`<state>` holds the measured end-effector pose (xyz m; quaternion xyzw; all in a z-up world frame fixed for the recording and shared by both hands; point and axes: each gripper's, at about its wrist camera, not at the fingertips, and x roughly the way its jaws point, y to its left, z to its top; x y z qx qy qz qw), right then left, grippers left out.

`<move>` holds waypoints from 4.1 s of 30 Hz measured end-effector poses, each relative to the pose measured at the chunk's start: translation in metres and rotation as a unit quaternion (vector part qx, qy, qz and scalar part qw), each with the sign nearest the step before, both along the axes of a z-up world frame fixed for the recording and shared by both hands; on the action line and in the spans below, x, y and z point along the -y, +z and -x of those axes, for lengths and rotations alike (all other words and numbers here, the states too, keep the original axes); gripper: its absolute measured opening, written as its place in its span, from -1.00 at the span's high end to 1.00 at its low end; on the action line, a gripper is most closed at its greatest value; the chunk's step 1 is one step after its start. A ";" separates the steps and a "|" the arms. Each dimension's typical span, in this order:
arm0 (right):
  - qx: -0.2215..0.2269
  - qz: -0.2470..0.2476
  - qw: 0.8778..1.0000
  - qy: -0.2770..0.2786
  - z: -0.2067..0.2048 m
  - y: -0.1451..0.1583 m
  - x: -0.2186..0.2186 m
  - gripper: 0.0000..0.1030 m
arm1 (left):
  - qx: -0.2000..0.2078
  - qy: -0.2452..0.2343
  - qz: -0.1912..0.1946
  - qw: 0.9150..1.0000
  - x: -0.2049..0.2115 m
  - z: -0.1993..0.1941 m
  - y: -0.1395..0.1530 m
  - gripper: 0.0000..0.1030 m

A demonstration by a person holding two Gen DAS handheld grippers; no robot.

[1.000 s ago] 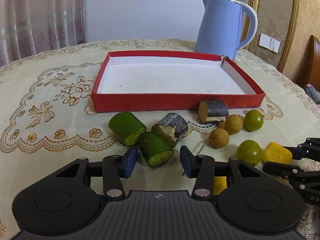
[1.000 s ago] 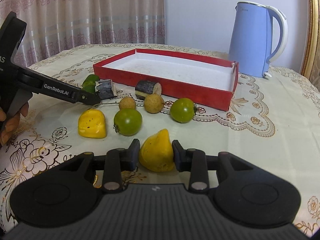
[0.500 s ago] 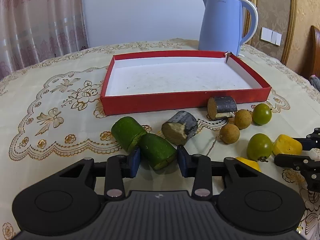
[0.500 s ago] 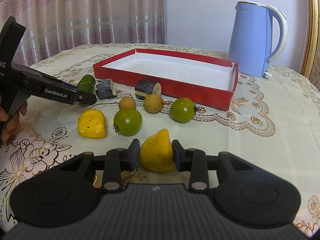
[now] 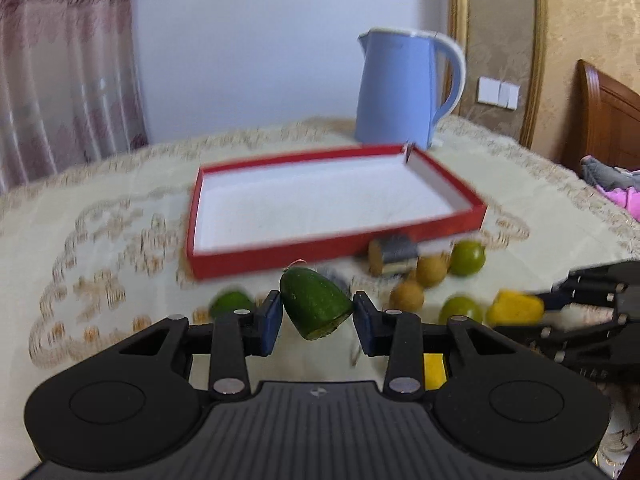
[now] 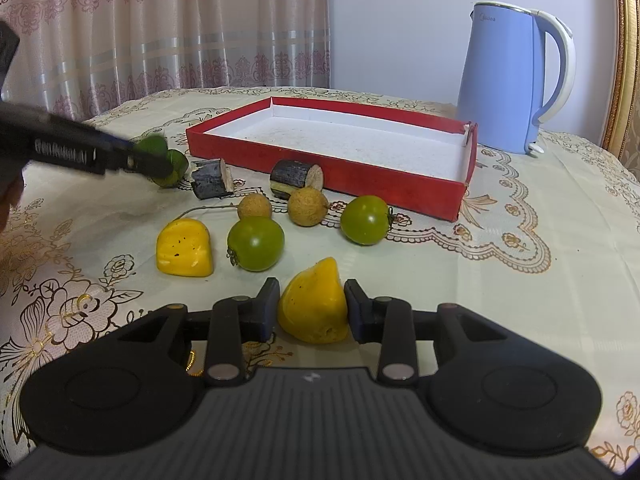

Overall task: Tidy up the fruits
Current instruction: 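Carry the cucumber chunk with the left tool into the red tray while the right tool grasps the yellow fruit, then carry the yellow fruit with the right tool into the tray and release it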

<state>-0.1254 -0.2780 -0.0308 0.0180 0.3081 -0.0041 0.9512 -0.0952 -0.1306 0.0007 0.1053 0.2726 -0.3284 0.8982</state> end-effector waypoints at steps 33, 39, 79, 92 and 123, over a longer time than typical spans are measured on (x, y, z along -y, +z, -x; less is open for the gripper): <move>-0.002 0.013 1.000 0.000 0.001 0.000 -0.004 0.34 | -0.018 0.071 0.018 0.997 0.087 -0.146 -0.027 0.27; -0.003 0.017 1.000 -0.001 0.002 0.001 -0.004 0.35 | -0.037 0.065 0.032 0.997 0.084 -0.152 -0.034 0.27; 0.020 0.040 0.999 -0.029 -0.024 0.069 0.016 0.69 | -0.067 0.069 0.024 0.995 0.083 -0.161 -0.039 0.27; -0.056 0.065 0.996 0.019 -0.023 0.022 -0.008 -0.45 | -0.065 0.069 0.023 0.995 0.084 -0.161 -0.038 0.27; 0.003 0.064 0.998 -0.013 -0.135 0.064 0.048 0.13 | -0.066 0.068 0.025 0.995 0.083 -0.161 -0.038 0.27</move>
